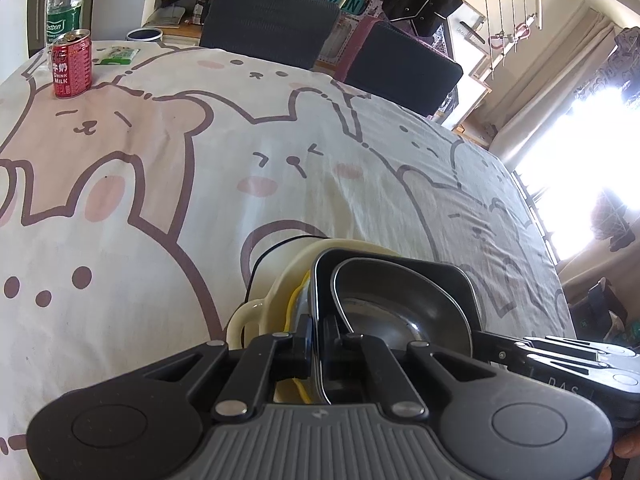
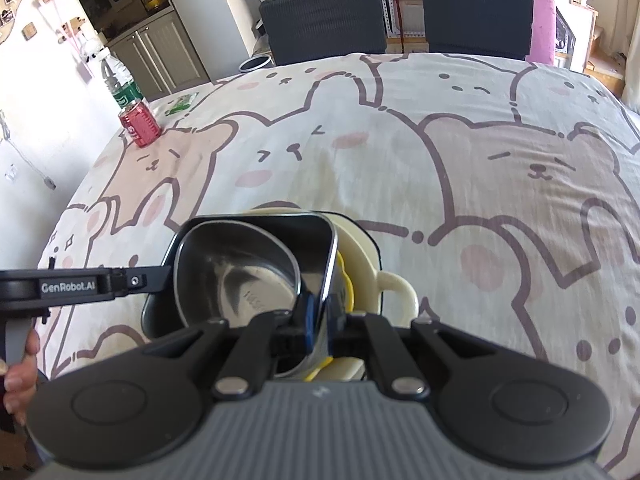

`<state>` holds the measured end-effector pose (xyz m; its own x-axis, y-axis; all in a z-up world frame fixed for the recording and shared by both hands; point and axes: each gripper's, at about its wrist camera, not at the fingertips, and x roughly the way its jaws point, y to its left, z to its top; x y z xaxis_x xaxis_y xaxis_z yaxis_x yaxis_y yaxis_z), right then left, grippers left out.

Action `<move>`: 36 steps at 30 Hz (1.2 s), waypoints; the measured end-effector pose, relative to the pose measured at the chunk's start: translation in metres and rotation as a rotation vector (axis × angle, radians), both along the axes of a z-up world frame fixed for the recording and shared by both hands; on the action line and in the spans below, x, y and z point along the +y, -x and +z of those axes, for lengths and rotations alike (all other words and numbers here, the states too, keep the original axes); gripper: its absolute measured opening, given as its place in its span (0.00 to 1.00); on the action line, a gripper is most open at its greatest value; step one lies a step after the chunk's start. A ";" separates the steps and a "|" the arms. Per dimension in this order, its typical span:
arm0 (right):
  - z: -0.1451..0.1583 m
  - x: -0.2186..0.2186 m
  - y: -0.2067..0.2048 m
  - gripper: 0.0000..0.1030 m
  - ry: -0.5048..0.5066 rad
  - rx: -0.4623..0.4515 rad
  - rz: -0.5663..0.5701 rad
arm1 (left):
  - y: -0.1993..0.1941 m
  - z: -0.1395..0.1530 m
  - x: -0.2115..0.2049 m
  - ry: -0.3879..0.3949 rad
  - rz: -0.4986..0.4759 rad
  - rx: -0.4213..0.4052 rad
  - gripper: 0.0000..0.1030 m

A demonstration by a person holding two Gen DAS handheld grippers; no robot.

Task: Organize plates and bowls
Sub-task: 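Lower the tray with both tools onto the floral bowl in the stack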

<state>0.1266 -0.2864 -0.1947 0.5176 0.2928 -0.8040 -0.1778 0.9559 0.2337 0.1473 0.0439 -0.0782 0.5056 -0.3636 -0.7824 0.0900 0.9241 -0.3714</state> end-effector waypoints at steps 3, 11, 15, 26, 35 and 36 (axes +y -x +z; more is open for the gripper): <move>-0.002 0.001 -0.001 0.07 0.006 0.008 0.001 | 0.000 0.000 0.000 -0.001 0.000 0.001 0.05; -0.006 0.005 -0.004 0.07 0.026 0.017 0.000 | -0.002 -0.003 0.000 -0.002 0.000 0.006 0.05; -0.006 0.006 -0.004 0.07 0.033 0.014 0.001 | -0.002 -0.003 0.000 -0.005 -0.003 0.005 0.05; -0.008 0.004 -0.006 0.08 0.017 0.029 -0.006 | -0.004 -0.003 0.003 0.015 -0.008 0.016 0.05; -0.004 0.001 -0.006 0.10 0.013 0.013 -0.005 | -0.002 0.005 0.003 0.001 -0.020 0.005 0.09; -0.003 0.001 -0.005 0.10 0.013 0.010 -0.006 | -0.001 0.006 0.003 -0.001 -0.025 0.001 0.10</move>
